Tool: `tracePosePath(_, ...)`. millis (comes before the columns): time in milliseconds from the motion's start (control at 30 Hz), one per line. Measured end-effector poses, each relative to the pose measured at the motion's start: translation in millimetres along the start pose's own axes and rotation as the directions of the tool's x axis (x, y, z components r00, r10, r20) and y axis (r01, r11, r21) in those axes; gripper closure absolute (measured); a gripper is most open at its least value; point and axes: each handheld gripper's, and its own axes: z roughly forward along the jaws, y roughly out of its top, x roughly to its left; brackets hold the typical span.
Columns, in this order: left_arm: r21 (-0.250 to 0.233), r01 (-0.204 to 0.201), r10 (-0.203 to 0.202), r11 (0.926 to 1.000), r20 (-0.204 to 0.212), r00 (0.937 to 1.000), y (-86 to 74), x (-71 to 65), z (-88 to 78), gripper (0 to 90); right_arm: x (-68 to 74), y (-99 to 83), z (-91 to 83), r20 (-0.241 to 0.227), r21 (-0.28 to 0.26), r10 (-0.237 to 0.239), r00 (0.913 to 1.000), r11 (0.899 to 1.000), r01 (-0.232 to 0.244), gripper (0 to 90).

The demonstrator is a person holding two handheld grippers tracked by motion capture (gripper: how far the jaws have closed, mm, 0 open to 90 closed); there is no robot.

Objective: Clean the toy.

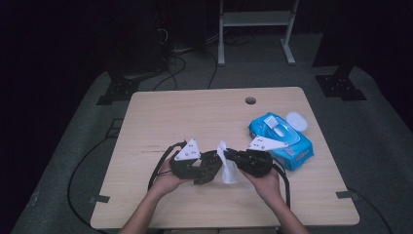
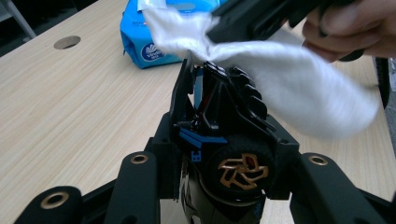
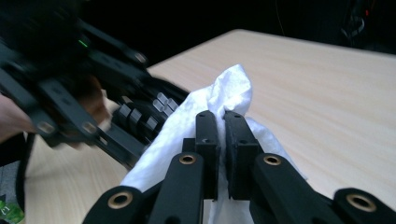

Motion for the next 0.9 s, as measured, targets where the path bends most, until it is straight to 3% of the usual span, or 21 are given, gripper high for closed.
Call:
tracePosePath(133,-0.003,0.003,-0.003,1.0,0.001,1.0,0.2,0.5,0.5,57.6,-5.3,-6.4,1.2,0.009,0.021,0.023,0.9997,1.0,-0.023,84.6)
tracePosePath(367,-0.012,0.01,-0.01,0.9999,0.004,0.9999,-0.2,1.0,1.7,57.6,8.4,8.1,-1.9,-0.012,-0.02,-0.033,0.9994,0.999,0.033,84.6)
tracePosePath(567,-0.013,0.006,-0.006,0.9999,0.015,0.9999,0.5,0.2,4.0,57.6,0.2,1.6,-3.9,0.005,-0.006,-0.001,1.0,1.0,0.001,84.7)
tracePosePath(800,-0.006,-0.002,0.002,1.0,0.021,0.9998,2.7,-1.6,7.1,57.5,17.8,13.1,-3.4,-0.016,-0.026,-0.076,0.997,0.997,0.076,84.6)
tracePosePath(900,-0.013,0.018,-0.018,0.9997,0.022,0.9996,1.3,-0.2,6.5,57.6,11.8,6.8,-3.6,0.001,-0.015,-0.059,0.9983,0.998,0.059,84.7)
